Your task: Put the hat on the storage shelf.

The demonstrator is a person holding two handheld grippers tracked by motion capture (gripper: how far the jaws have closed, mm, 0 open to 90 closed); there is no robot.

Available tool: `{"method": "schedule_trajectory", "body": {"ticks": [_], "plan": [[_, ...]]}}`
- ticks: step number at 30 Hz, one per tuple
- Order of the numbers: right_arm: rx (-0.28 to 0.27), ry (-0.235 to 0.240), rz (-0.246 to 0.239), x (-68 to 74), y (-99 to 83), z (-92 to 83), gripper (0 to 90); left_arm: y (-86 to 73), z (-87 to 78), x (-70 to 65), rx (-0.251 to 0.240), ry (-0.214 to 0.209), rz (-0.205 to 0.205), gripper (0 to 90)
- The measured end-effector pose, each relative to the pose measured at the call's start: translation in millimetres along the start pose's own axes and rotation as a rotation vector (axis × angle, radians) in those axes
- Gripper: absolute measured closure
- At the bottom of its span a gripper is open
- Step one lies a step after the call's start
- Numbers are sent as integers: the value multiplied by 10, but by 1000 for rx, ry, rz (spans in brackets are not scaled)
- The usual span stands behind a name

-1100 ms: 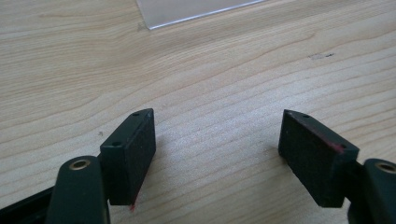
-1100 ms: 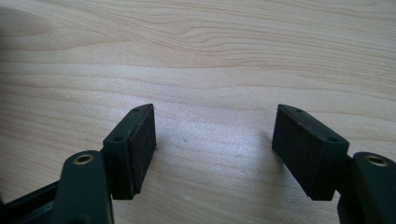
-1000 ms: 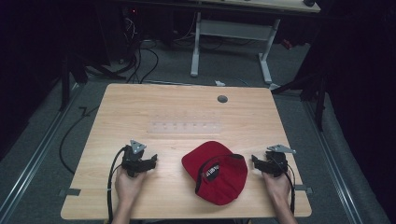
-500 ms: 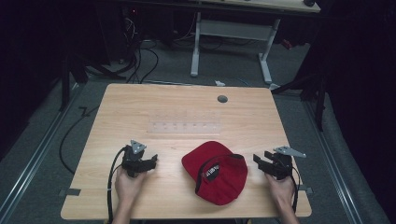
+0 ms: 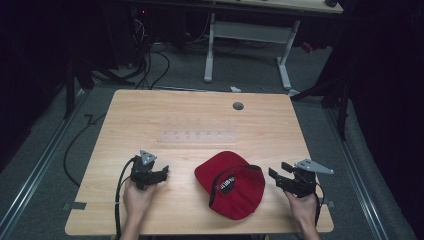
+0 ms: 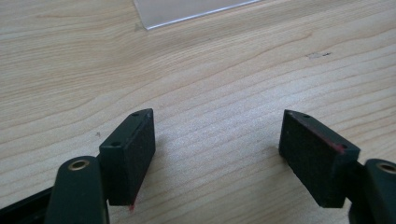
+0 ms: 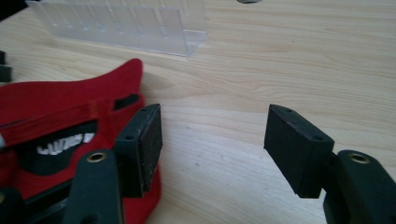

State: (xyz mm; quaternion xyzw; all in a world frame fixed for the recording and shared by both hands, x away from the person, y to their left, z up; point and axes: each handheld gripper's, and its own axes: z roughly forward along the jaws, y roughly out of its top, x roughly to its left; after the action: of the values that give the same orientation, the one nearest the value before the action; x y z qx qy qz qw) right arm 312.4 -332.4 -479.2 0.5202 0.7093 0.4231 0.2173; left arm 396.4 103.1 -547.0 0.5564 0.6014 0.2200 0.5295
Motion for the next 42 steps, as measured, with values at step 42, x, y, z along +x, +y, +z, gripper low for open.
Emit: {"method": "schedule_trajectory", "body": {"ticks": [42], "plan": [[141,151,-79,344,81,596,296,-1,-2,-2,3,-1,1,273]]}}
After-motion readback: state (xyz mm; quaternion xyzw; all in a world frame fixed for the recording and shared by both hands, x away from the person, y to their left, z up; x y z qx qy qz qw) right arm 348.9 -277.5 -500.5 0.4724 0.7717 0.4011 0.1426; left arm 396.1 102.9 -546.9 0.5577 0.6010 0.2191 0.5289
